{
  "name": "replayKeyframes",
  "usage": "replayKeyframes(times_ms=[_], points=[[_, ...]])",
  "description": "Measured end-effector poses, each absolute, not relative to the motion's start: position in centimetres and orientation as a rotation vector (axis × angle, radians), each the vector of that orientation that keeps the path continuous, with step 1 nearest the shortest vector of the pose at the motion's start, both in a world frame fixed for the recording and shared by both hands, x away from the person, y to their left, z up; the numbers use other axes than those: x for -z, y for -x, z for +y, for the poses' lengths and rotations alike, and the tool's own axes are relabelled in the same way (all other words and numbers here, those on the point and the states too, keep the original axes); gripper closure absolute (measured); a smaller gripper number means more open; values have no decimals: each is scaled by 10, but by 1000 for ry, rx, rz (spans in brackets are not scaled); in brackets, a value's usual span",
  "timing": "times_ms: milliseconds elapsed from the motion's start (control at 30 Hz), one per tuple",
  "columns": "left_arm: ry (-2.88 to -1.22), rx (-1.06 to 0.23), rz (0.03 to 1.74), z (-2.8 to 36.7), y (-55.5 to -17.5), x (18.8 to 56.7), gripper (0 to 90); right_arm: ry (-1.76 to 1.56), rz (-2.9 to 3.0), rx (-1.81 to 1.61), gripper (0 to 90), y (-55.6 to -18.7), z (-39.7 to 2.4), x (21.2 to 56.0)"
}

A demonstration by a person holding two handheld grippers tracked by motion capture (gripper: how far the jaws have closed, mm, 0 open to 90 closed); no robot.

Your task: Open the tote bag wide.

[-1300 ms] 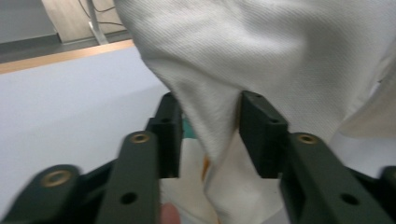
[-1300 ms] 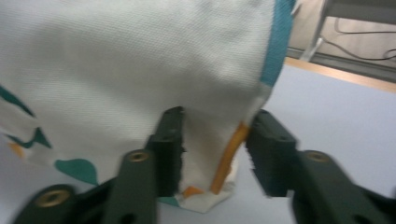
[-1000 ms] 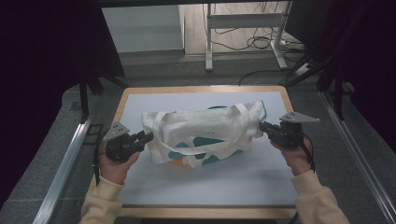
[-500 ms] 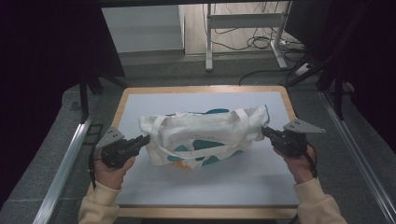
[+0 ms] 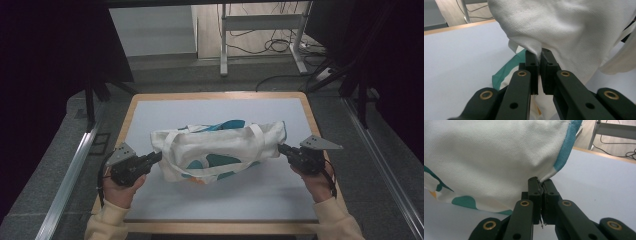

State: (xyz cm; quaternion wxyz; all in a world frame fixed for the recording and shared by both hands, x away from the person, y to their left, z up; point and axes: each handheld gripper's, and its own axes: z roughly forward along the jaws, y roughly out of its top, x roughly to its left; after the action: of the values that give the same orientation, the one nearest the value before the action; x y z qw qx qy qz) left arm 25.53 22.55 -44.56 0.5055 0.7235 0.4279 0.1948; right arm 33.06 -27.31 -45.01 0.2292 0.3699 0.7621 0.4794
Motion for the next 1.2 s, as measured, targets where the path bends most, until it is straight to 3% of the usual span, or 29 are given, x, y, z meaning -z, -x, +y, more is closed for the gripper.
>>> replayKeyframes(times_ms=[1200], points=[[-1843, -457, 1072, 218, -259, 483, 864, -1040, 2203, -1182, 865, -335, -265, 488]])
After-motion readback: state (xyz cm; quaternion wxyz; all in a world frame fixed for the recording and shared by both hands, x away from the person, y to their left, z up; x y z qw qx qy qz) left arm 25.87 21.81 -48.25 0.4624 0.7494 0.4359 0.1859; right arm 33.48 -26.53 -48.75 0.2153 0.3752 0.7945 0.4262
